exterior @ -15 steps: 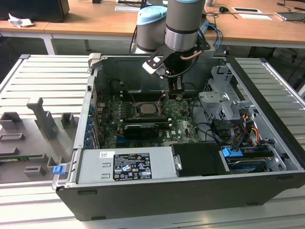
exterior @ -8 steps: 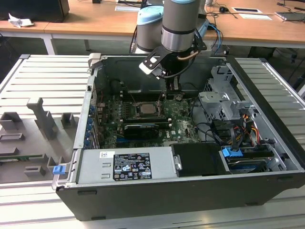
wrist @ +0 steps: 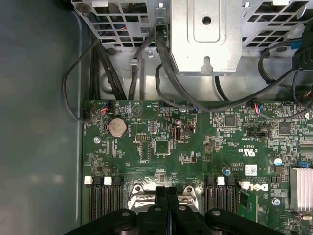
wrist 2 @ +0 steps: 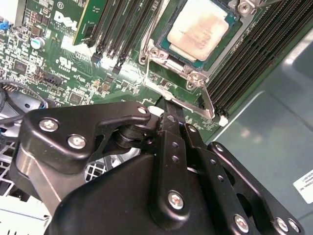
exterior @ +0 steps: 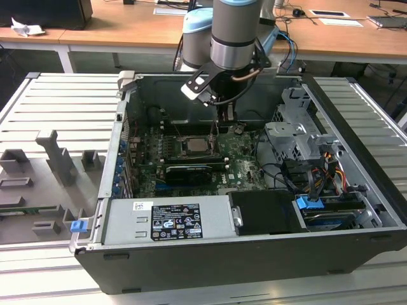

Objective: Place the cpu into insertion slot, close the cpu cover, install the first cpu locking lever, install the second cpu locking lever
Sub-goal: 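Close the cpu cover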

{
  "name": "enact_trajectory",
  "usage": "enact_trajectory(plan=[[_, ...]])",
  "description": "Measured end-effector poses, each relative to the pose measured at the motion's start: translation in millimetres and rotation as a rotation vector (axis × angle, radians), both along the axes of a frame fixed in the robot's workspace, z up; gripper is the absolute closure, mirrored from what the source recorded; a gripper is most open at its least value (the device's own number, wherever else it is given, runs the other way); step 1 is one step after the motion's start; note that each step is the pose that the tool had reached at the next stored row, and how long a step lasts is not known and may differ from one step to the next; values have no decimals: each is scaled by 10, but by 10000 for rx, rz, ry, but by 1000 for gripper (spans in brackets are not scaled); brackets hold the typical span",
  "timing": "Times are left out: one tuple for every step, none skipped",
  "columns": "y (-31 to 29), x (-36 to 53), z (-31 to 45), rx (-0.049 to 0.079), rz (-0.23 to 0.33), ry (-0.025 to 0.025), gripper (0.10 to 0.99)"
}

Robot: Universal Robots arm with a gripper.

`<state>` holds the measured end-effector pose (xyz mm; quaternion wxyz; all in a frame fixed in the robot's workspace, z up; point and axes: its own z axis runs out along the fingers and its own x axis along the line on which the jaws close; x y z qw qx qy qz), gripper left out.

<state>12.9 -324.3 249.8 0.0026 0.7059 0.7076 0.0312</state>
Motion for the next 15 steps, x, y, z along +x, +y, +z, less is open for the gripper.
enact_trajectory(plan=[[0,-7,-2,0,0,0,980],[0,-15,-4,0,1,0,980],[0,-21,-6,0,1,0,980],[0,-26,-8,0,1,0,980],[0,-31,-10,0,1,0,980],[0,-38,-13,0,1,0,980],[0,-44,-15,0,0,0,980],[0,-52,-17,-1,0,0,980],[0,-59,-20,0,0,0,980],[0,-65,-22,-1,1,0,980],[0,-72,-24,0,0,0,980],[0,-81,-27,0,0,0,980],[0,-86,-29,0,0,0,980],[0,-92,-33,1,0,-1,980],[0,-97,-41,1,0,-1,980]])
